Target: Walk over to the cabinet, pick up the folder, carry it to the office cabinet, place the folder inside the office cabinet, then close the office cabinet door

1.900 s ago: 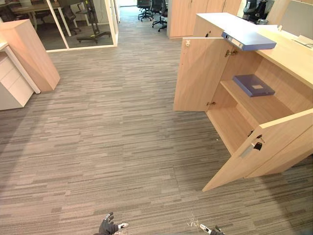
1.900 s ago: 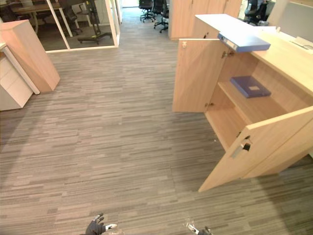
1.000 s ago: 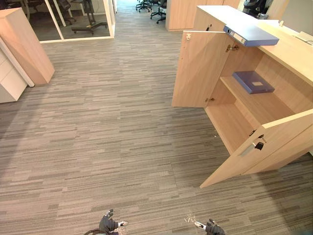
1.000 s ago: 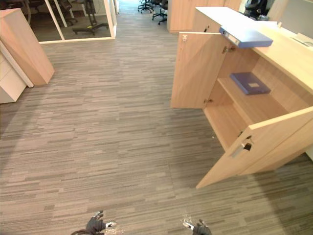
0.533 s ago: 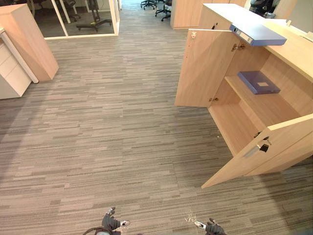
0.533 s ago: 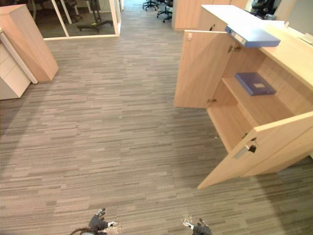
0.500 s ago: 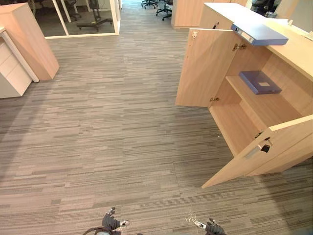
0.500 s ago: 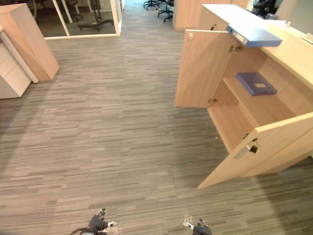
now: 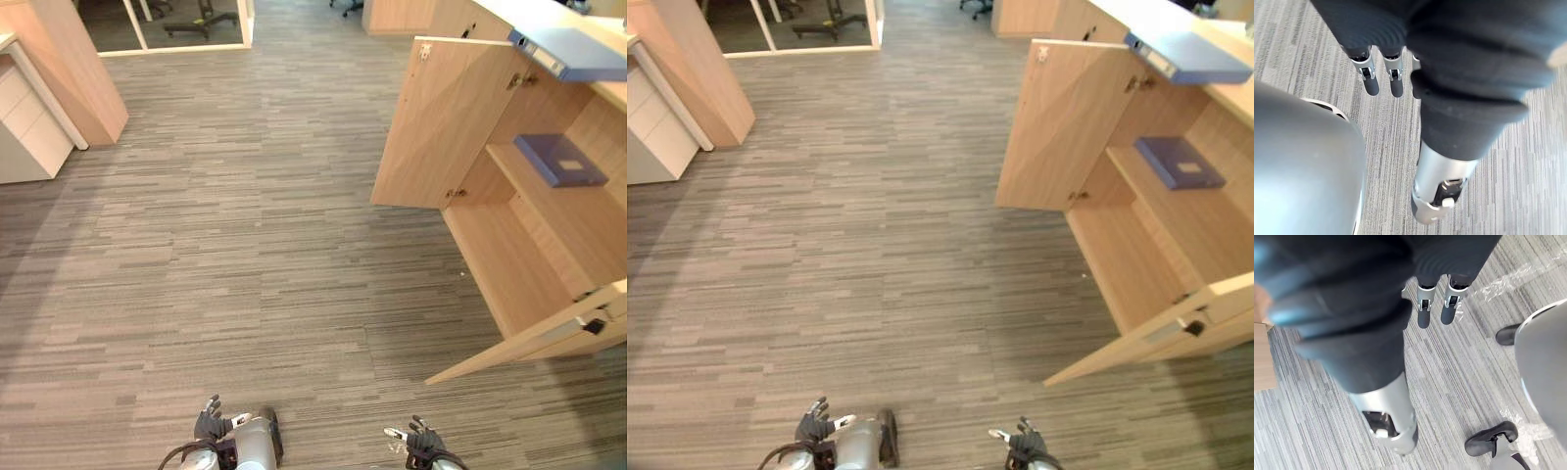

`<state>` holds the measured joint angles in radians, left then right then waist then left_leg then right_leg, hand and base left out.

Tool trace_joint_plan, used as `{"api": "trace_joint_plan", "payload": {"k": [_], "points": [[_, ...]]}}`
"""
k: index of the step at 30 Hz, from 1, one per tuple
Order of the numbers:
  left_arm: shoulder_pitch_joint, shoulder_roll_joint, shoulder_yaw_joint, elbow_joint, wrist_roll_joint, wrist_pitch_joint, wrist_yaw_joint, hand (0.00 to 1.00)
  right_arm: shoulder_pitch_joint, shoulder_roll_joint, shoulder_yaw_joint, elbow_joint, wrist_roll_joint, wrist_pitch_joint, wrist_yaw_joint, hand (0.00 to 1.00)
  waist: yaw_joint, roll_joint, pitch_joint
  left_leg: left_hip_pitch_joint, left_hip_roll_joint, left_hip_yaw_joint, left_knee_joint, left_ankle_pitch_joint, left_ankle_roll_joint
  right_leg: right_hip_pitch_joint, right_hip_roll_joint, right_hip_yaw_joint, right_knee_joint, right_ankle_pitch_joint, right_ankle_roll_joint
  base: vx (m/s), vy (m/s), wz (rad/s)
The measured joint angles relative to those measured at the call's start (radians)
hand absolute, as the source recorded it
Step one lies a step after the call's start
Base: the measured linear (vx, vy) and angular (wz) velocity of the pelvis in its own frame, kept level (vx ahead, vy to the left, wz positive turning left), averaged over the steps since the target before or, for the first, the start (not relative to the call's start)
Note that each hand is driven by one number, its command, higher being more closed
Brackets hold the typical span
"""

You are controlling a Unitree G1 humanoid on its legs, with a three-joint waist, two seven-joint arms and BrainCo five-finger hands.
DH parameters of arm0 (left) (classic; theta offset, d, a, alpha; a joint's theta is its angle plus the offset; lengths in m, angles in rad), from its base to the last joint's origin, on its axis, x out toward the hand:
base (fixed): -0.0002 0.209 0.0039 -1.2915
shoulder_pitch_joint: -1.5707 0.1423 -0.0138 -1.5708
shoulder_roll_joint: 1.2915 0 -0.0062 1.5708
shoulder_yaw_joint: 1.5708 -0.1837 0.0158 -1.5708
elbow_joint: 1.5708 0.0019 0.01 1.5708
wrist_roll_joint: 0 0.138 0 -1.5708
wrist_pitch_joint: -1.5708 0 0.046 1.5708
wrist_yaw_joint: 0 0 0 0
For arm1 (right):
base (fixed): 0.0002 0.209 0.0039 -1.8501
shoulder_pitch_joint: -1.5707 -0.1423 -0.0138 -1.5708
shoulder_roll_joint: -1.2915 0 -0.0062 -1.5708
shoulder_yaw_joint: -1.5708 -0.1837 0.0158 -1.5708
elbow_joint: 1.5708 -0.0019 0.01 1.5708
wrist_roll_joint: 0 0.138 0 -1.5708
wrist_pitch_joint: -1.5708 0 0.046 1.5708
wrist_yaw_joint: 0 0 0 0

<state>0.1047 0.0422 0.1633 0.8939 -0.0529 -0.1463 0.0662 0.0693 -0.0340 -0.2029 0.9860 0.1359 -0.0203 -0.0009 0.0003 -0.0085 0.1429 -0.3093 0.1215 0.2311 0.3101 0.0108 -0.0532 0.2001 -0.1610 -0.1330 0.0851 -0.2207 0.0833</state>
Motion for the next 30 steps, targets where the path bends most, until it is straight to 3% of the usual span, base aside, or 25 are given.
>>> {"api": "trace_joint_plan", "payload": {"k": [1,2,4,5,8,10,11,12,13,14,16,17,19,21,22,23,24,27,29,30], "points": [[-0.011,0.008,-0.009,0.001,-0.002,0.001,-0.005,0.0,0.0,0.019,0.001,0.001,0.0,0.001,0.0,0.0,0.0,-0.02,-0.007,-0.002,-0.029,0.031,0.0,-0.01,0.04,-0.004,-0.033,0.0,-0.01,0.014,0.004,0.3,0.305,-0.25],[-0.019,0.007,-0.011,0.001,-0.006,0.001,-0.006,0.0,-0.005,0.028,-0.001,-0.001,-0.001,0.001,0.004,0.0,0.006,-0.021,-0.007,-0.005,-0.035,0.038,0.011,-0.022,0.048,-0.005,-0.044,-0.002,-0.015,0.038,0.003,0.38,0.374,-0.35],[-0.023,0.009,-0.033,0.002,-0.014,0.002,-0.01,0.0,-0.01,0.045,-0.001,-0.002,-0.007,0.001,0.015,0.0,0.015,-0.022,-0.021,0.002,-0.048,0.08,0.07,-0.073,0.088,-0.002,-0.077,0.001,-0.034,0.106,0.04,0.43,0.362,-0.5],[-0.023,0.017,-0.072,0.004,-0.013,0.002,-0.015,0.0,-0.012,0.045,-0.011,0.001,-0.024,0.001,0.02,0.0,0.02,-0.024,-0.042,0.03,-0.078,0.106,0.057,-0.083,0.102,-0.006,-0.119,0.004,-0.041,0.159,0.052,0.41,0.311,-0.58],[-0.021,0.02,-0.118,0.025,0.0,0.001,-0.024,0.0,-0.012,0.03,-0.031,0.026,-0.044,0.001,0.026,0.0,0.022,-0.019,-0.071,0.091,-0.132,0.108,-0.008,-0.084,0.104,-0.026,-0.173,0.011,0.005,0.189,0.052,0.24,0.169,-0.52],[-0.021,-0.009,-0.149,0.04,0.0,0.0,-0.038,0.0,0.003,-0.006,-0.063,0.035,-0.044,0.008,0.033,0.0,0.017,0.017,-0.097,0.181,-0.189,0.099,-0.104,-0.084,0.106,-0.118,-0.232,0.036,0.219,0.192,0.045,0.21,0.196,-0.42],[-0.02,-0.014,-0.16,0.04,-0.002,0.0,-0.041,0.0,0.008,-0.016,-0.077,0.036,-0.044,0.013,0.034,0.0,0.013,0.02,-0.1,0.201,-0.204,0.091,-0.122,-0.084,0.107,-0.144,-0.25,0.027,0.288,0.201,0.033,0.21,0.204,-0.07],[-0.019,-0.019,-0.174,0.044,-0.004,-0.001,-0.046,0.0,0.016,-0.027,-0.09,0.036,-0.043,0.02,0.034,0.0,0.006,0.028,-0.104,0.234,-0.221,0.077,-0.147,-0.082,0.112,-0.184,-0.278,0.009,0.395,0.222,-0.011,0.22,0.176,0.07],[-0.017,-0.02,-0.177,0.048,-0.008,-0.001,-0.051,0.0,0.019,-0.032,-0.089,0.027,-0.043,0.018,0.029,0.0,-0.001,0.034,-0.102,0.282,-0.235,0.066,-0.18,-0.088,0.123,-0.233,-0.317,-0.035,0.543,0.217,-0.099,0.26,0.187,0.12],[-0.015,-0.017,-0.171,0.054,-0.013,-0.001,-0.053,0.0,0.015,-0.027,-0.086,0.008,-0.039,0.017,0.028,0.0,-0.011,0.023,-0.09,0.329,-0.246,0.055,-0.212,-0.092,0.128,-0.28,-0.326,-0.062,0.664,0.162,-0.086,0.2,0.12,0.08],[-0.019,-0.014,-0.167,0.06,-0.014,0.0,-0.053,0.0,0.012,-0.015,-0.079,-0.014,-0.037,0.014,0.028,0.0,-0.014,0.026,-0.082,0.368,-0.236,0.041,-0.246,-0.102,0.139,-0.358,-0.277,-0.091,0.763,0.069,-0.073,0.14,0.04,0.0],[-0.024,-0.014,-0.15,0.073,-0.015,0.0,-0.053,0.0,0.003,0.004,-0.076,-0.03,-0.028,-0.004,0.026,0.0,-0.015,0.022,-0.054,0.408,-0.217,0.031,-0.261,-0.113,0.145,-0.417,-0.2,-0.115,0.793,-0.007,-0.062,0.1,-0.06,0.03],[-0.041,-0.016,-0.132,0.085,-0.016,0.0,-0.054,0.0,-0.001,0.011,-0.064,-0.039,-0.006,-0.014,0.027,0.0,-0.021,0.019,-0.02,0.452,-0.202,0.021,-0.272,-0.133,0.146,-0.454,-0.108,-0.172,0.727,-0.037,-0.057,0.07,-0.151,0.15],[-0.051,-0.022,-0.099,0.104,-0.011,0.001,-0.055,0.0,0.004,0.019,-0.05,-0.037,0.008,-0.014,0.026,0.0,-0.02,0.0,-0.016,0.473,-0.201,0.007,-0.271,-0.151,0.132,-0.493,-0.032,-0.2,0.582,-0.033,-0.062,0.12,-0.177,0.25],[-0.059,-0.032,-0.075,0.118,-0.004,0.002,-0.057,0.0,0.003,0.02,-0.05,-0.037,0.017,-0.014,0.027,0.0,-0.029,-0.005,-0.016,0.477,-0.202,-0.01,-0.27,-0.16,0.121,-0.502,0.001,-0.202,0.476,-0.015,-0.089,0.24,-0.209,0.57],[-0.06,-0.041,-0.05,0.12,0.002,0.003,-0.059,0.0,0.006,0.019,-0.053,-0.036,0.023,-0.015,0.026,0.0,-0.039,-0.009,-0.017,0.486,-0.199,-0.038,-0.268,-0.173,0.107,-0.49,0.011,-0.208,0.416,0.052,-0.164,0.27,-0.215,0.63],[-0.061,-0.05,-0.038,0.12,0.006,0.003,-0.061,0.0,0.006,0.016,-0.055,-0.036,0.024,-0.015,0.027,0.0,-0.04,-0.002,-0.019,0.487,-0.186,-0.051,-0.267,-0.183,0.095,-0.484,0.019,-0.223,0.413,0.05,-0.181,0.34,-0.224,0.59],[-0.056,-0.063,0.031,0.118,0.012,0.01,-0.062,0.0,-0.003,0.023,-0.062,-0.024,0.022,-0.015,0.027,0.0,-0.036,0.011,-0.023,0.497,-0.098,-0.057,-0.216,-0.225,0.027,-0.423,0.082,-0.292,0.379,0.008,-0.194,0.36,-0.258,0.36],[-0.054,-0.068,0.082,0.112,-0.002,0.014,-0.062,0.0,0.006,0.033,-0.071,-0.016,0.022,-0.015,0.027,0.0,-0.038,0.005,-0.024,0.477,-0.046,-0.056,-0.072,-0.264,0.003,-0.339,0.128,-0.31,0.317,-0.01,-0.2,0.32,-0.282,0.37],[-0.054,-0.079,0.118,0.097,-0.045,0.018,-0.061,0.0,0.014,0.039,-0.075,-0.017,0.023,-0.015,0.025,0.0,-0.038,0.003,-0.025,0.414,-0.014,-0.057,0.125,-0.28,-0.007,-0.283,0.147,-0.317,0.274,-0.017,-0.201,0.33,-0.294,0.17]]}}
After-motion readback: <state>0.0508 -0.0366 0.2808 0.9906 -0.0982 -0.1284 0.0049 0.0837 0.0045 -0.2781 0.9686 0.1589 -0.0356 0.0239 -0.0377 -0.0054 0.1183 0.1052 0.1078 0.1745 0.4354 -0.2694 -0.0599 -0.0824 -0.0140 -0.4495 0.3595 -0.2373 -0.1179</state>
